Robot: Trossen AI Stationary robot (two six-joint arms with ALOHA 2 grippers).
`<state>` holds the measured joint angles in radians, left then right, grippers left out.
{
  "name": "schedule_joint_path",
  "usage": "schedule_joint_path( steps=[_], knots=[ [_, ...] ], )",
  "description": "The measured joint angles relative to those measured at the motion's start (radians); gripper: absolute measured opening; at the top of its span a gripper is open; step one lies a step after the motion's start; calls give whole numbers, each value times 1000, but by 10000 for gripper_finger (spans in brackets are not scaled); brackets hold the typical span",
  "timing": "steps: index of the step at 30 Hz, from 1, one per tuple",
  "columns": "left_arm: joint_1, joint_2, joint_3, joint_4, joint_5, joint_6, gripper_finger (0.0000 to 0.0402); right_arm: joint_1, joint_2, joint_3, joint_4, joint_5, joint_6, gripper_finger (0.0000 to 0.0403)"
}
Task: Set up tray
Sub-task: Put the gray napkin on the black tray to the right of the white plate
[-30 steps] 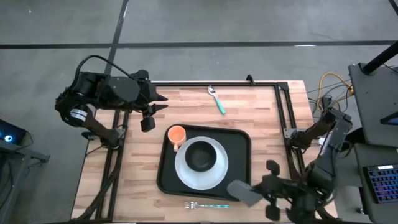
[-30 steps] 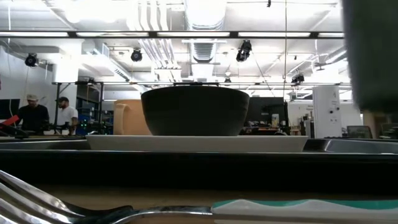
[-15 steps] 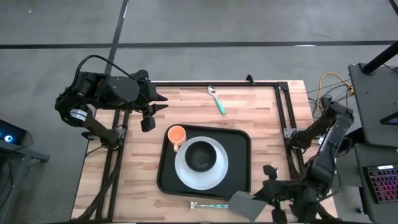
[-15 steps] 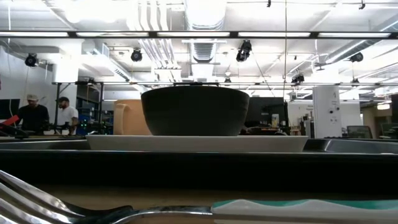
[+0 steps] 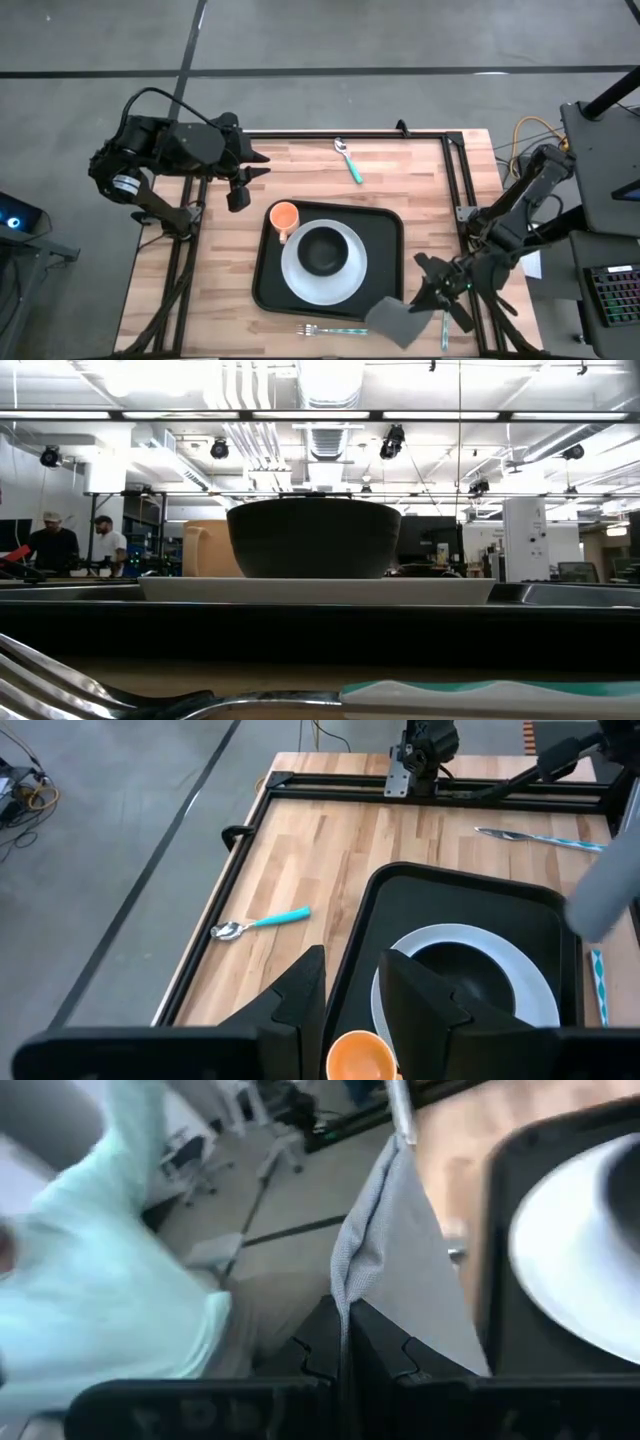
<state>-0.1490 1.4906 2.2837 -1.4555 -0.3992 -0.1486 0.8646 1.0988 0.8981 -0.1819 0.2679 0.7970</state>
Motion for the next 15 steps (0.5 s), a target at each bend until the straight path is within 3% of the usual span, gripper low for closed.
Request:
schedule_joint_path(
  steps=[3,15],
  knots=[
    [-1,0,0,0,0,0,79,1,25,1,99,-68,-53,8],
    [-1,0,0,0,0,0,79,-108,148,-8,131,-295,-105,8]
  ],
)
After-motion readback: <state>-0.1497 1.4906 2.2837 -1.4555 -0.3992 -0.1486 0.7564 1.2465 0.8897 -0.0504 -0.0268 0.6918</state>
